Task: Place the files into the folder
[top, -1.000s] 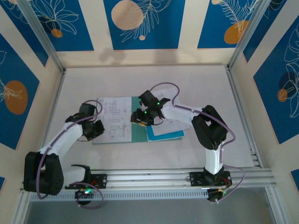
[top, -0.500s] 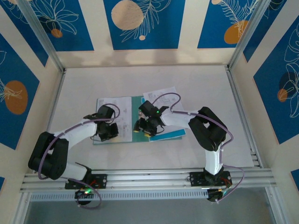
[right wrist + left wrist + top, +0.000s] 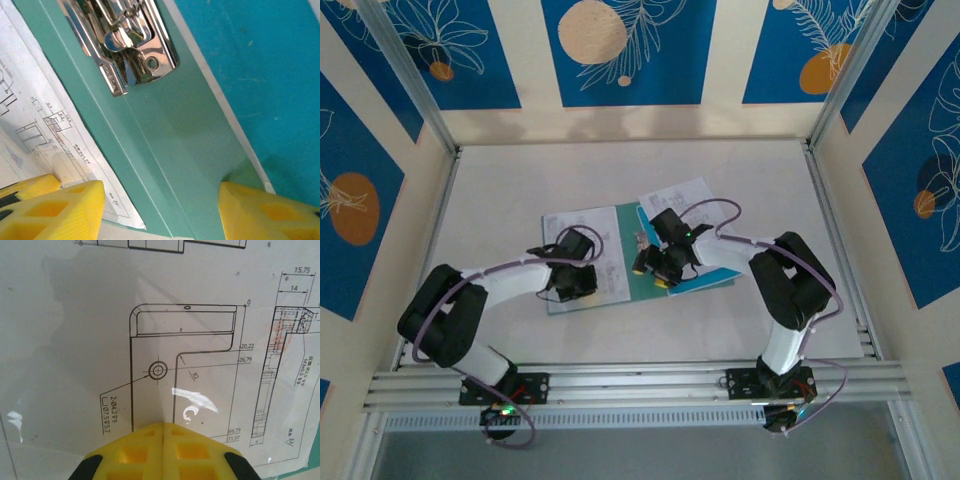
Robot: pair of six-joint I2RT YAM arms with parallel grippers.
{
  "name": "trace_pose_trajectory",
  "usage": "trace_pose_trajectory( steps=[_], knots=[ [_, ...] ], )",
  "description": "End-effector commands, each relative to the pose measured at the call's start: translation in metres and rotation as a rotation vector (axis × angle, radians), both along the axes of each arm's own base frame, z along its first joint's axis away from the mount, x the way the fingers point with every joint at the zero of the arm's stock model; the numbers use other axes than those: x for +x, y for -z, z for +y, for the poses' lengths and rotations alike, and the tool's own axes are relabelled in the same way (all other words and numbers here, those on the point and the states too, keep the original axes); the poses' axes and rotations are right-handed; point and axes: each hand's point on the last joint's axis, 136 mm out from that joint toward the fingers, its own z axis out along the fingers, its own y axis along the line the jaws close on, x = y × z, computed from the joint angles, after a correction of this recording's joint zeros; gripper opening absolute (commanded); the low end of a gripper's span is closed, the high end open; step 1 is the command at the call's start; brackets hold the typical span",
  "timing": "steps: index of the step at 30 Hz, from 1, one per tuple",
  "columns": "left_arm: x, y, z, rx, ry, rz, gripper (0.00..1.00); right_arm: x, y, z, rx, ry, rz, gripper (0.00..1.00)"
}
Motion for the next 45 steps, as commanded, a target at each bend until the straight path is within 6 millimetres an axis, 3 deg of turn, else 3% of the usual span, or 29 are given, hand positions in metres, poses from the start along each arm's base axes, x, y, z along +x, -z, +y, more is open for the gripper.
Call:
trace_pose_trajectory(
  steps=[1, 7, 16, 20, 31, 45],
  knots=[
    [0.001, 0.007, -0.007, 0.020, -0.001, 0.010, 0.00, 0.002, -0.018, -0.010, -0.030, -0.032, -0.053, 0.63],
    [0.001, 0.007, -0.017, 0.015, 0.012, 0.005, 0.00, 0.021, -0.039, -0.006, -0.033, -0.020, -0.106, 0.64],
    [-0.002, 0.013, -0.012, 0.043, 0.008, 0.014, 0.00, 0.058, -0.042, 0.007, -0.032, 0.065, -0.116, 0.63],
    [-0.003, 0.014, -0.009, 0.050, 0.005, 0.016, 0.00, 0.067, -0.033, 0.012, -0.050, 0.101, -0.071, 0.62],
    [-0.004, 0.015, -0.009, 0.053, 0.009, 0.018, 0.00, 0.072, -0.009, 0.018, -0.064, 0.155, 0.003, 0.56],
    [-0.006, 0.015, -0.007, 0.059, 0.009, 0.019, 0.00, 0.067, 0.017, 0.001, -0.193, 0.188, 0.064, 0.56]
  ],
)
